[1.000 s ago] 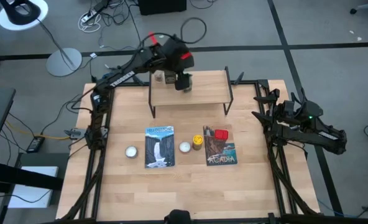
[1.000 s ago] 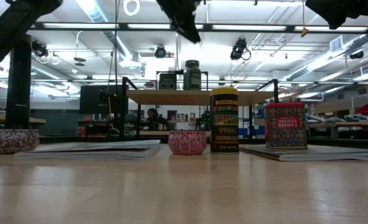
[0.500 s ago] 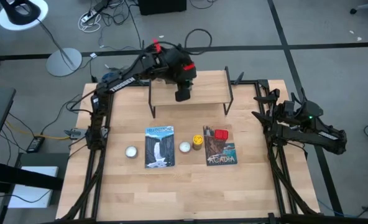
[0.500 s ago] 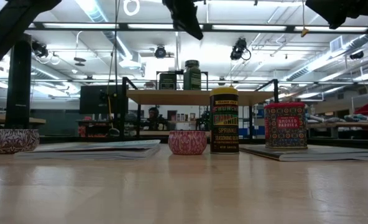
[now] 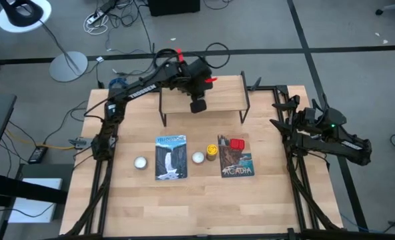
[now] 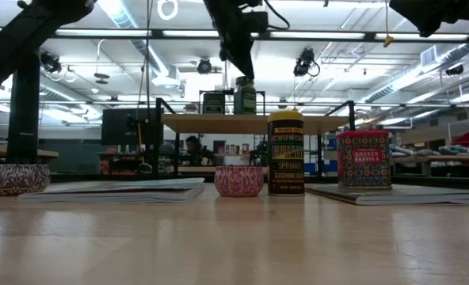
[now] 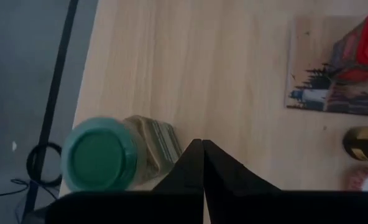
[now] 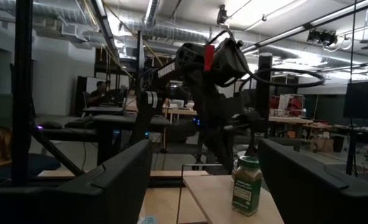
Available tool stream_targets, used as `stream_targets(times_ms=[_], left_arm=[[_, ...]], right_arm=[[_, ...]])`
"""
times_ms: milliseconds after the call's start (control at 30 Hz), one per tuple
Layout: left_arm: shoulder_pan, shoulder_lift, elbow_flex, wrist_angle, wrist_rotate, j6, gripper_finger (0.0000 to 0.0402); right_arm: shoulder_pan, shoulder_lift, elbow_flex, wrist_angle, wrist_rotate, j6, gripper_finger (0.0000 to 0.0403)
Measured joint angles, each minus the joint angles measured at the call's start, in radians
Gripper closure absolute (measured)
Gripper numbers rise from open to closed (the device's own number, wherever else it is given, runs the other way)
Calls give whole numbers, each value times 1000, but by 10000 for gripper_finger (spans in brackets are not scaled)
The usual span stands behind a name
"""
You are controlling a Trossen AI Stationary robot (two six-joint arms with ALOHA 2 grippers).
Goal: Shelf spices
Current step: Put the green spice on the shelf
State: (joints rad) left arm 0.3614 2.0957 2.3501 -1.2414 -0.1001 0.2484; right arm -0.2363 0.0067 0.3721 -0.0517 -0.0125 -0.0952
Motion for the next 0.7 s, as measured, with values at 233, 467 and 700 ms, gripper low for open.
stream_targets(times_ms=[233, 467, 700], left_arm=[[18, 31, 0, -34, -19, -15, 401], [44, 32, 0, -37, -27, -15, 401], [73, 32, 0, -38, -27, -15, 401]], right_arm=[[0, 0, 0, -2, 0, 0, 110], [0, 0, 0, -2, 0, -1, 110], [0, 0, 0, -2, 0, -2, 110]])
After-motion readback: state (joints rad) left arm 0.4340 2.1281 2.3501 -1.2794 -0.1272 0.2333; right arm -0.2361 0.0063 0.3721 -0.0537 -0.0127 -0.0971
